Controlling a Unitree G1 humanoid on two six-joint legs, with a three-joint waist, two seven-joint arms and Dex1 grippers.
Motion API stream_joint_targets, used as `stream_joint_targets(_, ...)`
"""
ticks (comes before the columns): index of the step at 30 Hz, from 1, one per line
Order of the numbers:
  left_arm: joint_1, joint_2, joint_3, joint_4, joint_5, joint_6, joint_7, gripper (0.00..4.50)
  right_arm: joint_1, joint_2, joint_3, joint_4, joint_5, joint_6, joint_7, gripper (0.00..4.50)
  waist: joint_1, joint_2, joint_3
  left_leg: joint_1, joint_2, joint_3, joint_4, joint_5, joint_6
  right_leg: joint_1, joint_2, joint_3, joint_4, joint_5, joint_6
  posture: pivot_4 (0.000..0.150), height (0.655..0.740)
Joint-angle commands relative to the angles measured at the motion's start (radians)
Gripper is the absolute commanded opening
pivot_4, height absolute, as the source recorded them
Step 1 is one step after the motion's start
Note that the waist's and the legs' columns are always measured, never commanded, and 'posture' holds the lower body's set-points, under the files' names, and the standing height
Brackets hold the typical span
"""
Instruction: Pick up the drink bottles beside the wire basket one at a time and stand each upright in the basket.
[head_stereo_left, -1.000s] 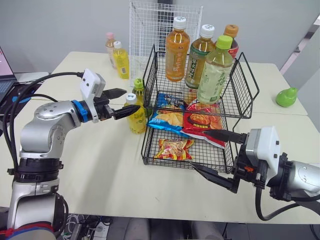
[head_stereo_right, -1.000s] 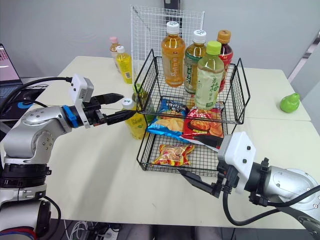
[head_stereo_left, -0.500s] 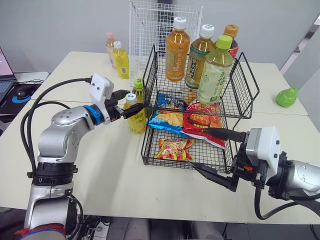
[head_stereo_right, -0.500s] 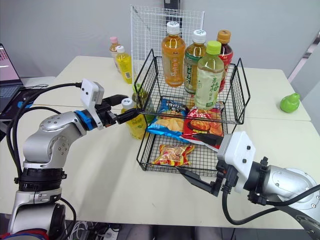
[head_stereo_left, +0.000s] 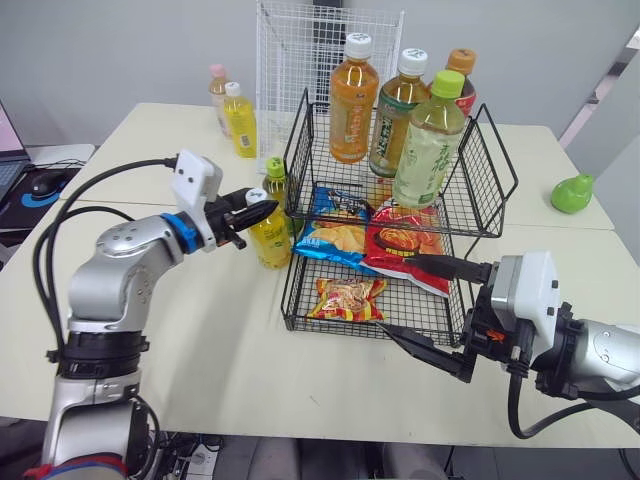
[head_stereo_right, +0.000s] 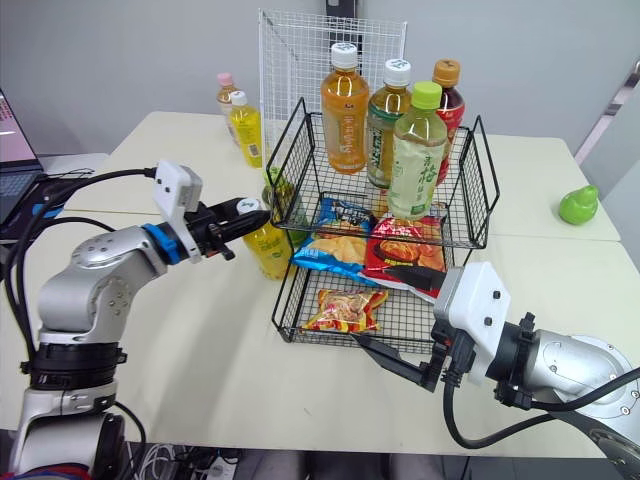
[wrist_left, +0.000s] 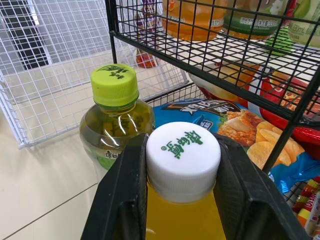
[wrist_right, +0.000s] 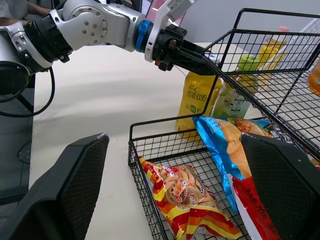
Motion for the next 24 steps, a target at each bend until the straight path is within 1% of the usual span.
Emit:
stream_joint_targets(1, -0.019, 0.110, 0.083, -0.067, -0.078, 0.056, -0.088, 1.36, -0.009, 0.006, -0.066, 0.000, 0.010, -0.033, 0.012, 4.50, -0.003, 0.000, 0.000, 0.000, 0.000, 0.000, 0.000, 0.000, 0.000, 0.000, 0.000, 0.000, 0.000, 0.000, 0.000, 0.150, 0.7360)
stream_joint_targets(3, -0.067, 0.180, 0.111, -0.046, -0.136, 0.133, -0.137, 1.36, -0.008, 0.005, -0.106, 0.015, 0.034, -0.042, 0.024, 4.50, -0.003, 0.000, 0.001, 0.000, 0.000, 0.000, -0.001, 0.000, 0.000, 0.000, 0.000, 0.000, -0.001, 0.000, 0.000, 0.150, 0.7360)
stream_joint_targets(5, -0.097, 0.217, 0.121, -0.031, -0.169, 0.176, -0.157, 1.36, -0.006, 0.002, -0.127, 0.021, 0.049, -0.044, 0.033, 4.50, -0.001, -0.001, 0.001, -0.001, 0.000, -0.001, -0.001, 0.000, 0.000, -0.001, 0.000, -0.001, -0.001, 0.000, 0.000, 0.150, 0.7360)
stream_joint_targets(8, -0.270, 0.320, 0.129, 0.065, -0.223, 0.272, -0.227, 1.36, 0.017, -0.021, -0.201, 0.039, 0.102, -0.042, 0.077, 4.50, 0.006, -0.004, 0.003, -0.001, -0.001, -0.001, -0.001, 0.000, 0.000, 0.000, 0.000, -0.002, -0.002, 0.000, 0.000, 0.150, 0.7360)
stream_joint_targets(10, -0.411, 0.381, 0.106, 0.162, -0.217, 0.295, -0.275, 1.36, 0.023, -0.037, -0.244, 0.054, 0.150, -0.035, 0.092, 4.50, 0.008, -0.005, 0.003, -0.003, -0.001, -0.003, 0.000, 0.000, 0.000, -0.001, 0.000, -0.004, -0.003, 0.000, 0.000, 0.150, 0.7360)
stream_joint_targets(13, -0.586, 0.424, 0.048, 0.297, -0.174, 0.292, -0.333, 1.36, 0.031, -0.055, -0.284, 0.068, 0.183, -0.028, 0.101, 4.50, 0.004, -0.005, 0.003, -0.005, -0.001, -0.002, 0.000, 0.000, 0.000, -0.001, 0.000, -0.004, -0.007, 0.001, 0.001, 0.150, 0.7360)
stream_joint_targets(14, -0.669, 0.432, 0.010, 0.354, -0.144, 0.280, -0.363, 1.36, 0.040, -0.062, -0.305, 0.075, 0.185, -0.025, 0.108, 4.50, 0.003, -0.005, 0.003, -0.006, -0.001, -0.002, -0.001, 0.000, 0.000, -0.001, 0.000, -0.004, -0.009, 0.001, 0.002, 0.150, 0.7360)
stream_joint_targets(17, -0.914, 0.404, -0.083, 0.516, -0.068, 0.266, -0.424, 1.36, 0.065, -0.079, -0.378, 0.101, 0.200, -0.018, 0.121, 4.50, 0.008, -0.005, 0.003, -0.008, -0.001, -0.004, 0.000, 0.000, 0.001, -0.002, 0.000, -0.005, -0.009, 0.001, 0.001, 0.150, 0.7360)
stream_joint_targets(19, -1.053, 0.356, -0.128, 0.622, -0.031, 0.263, -0.459, 1.36, 0.075, -0.086, -0.428, 0.121, 0.217, -0.015, 0.127, 4.50, 0.011, -0.005, 0.003, -0.011, -0.001, -0.005, 0.001, 0.000, 0.001, -0.005, 0.000, -0.006, -0.008, 0.001, 0.001, 0.150, 0.7360)
stream_joint_targets(21, -1.141, 0.311, -0.159, 0.704, 0.003, 0.250, -0.498, 1.36, 0.082, -0.094, -0.461, 0.134, 0.225, -0.010, 0.135, 4.50, 0.011, -0.005, 0.003, -0.013, -0.002, -0.005, 0.001, 0.000, 0.001, -0.005, 0.000, -0.006, -0.009, 0.001, 0.002, 0.150, 0.7360)
stream_joint_targets(24, -1.267, 0.187, -0.181, 0.832, 0.031, 0.242, -0.541, 1.36, 0.094, -0.106, -0.505, 0.150, 0.224, -0.004, 0.145, 4.50, 0.011, -0.005, 0.003, -0.013, -0.002, -0.005, 0.001, 0.000, 0.001, -0.005, 0.000, -0.006, -0.009, 0.001, 0.002, 0.150, 0.7360)
